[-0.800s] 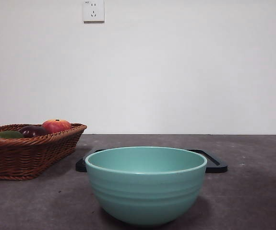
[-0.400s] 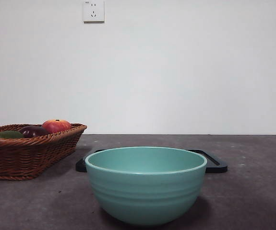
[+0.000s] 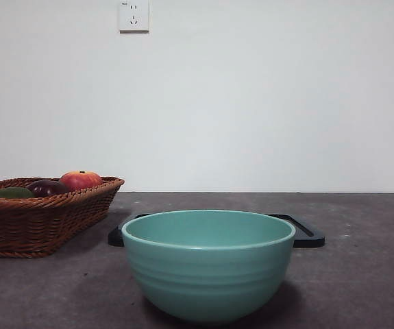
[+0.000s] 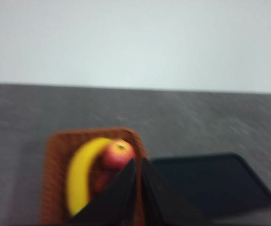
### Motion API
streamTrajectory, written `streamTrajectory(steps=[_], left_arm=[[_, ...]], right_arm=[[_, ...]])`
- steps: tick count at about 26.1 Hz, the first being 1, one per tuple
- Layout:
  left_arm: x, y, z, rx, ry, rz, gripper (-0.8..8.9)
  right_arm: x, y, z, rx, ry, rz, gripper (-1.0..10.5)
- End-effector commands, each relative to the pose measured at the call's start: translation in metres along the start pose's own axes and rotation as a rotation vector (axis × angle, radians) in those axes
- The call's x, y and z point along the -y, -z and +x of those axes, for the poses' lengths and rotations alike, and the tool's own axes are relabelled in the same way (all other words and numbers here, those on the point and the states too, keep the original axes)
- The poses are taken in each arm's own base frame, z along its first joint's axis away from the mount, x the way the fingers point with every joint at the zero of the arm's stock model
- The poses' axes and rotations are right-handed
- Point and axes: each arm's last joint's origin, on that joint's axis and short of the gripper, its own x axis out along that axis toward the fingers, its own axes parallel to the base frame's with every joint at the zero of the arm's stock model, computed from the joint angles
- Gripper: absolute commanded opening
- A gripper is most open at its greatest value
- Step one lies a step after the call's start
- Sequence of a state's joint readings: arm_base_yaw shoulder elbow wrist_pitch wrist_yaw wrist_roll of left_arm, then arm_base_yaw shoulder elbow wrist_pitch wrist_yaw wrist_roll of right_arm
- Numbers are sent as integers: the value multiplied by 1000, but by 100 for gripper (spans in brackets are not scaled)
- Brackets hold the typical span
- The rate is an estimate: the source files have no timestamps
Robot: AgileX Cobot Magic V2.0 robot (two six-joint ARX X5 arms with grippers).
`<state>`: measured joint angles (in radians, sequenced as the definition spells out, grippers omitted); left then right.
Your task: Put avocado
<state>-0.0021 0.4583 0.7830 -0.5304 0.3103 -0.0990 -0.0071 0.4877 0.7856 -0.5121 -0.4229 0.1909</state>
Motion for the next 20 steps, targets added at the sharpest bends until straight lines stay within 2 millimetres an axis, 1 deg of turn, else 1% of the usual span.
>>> streamTrajectory(steps=[1,4,8,13,20], left_arm=[[3,-14,2,-27,69,-14,15],[4,-22,10,-72,166,-30,15],[4,-28,20,-138,271,-60,15],[4,-23,33,-238,377,-110,15],[3,-17,37,-314,385,-151,20]], right_arm=[[-5,-14,3,-19,-86,2,14],[-7,-22,8,-56,-134,6,14],[-9,-26,14,-110,-200,-17,14],[-11,-20,20,-194,-262,-14,14],[-11,-13,20,-274,-251,25,14]])
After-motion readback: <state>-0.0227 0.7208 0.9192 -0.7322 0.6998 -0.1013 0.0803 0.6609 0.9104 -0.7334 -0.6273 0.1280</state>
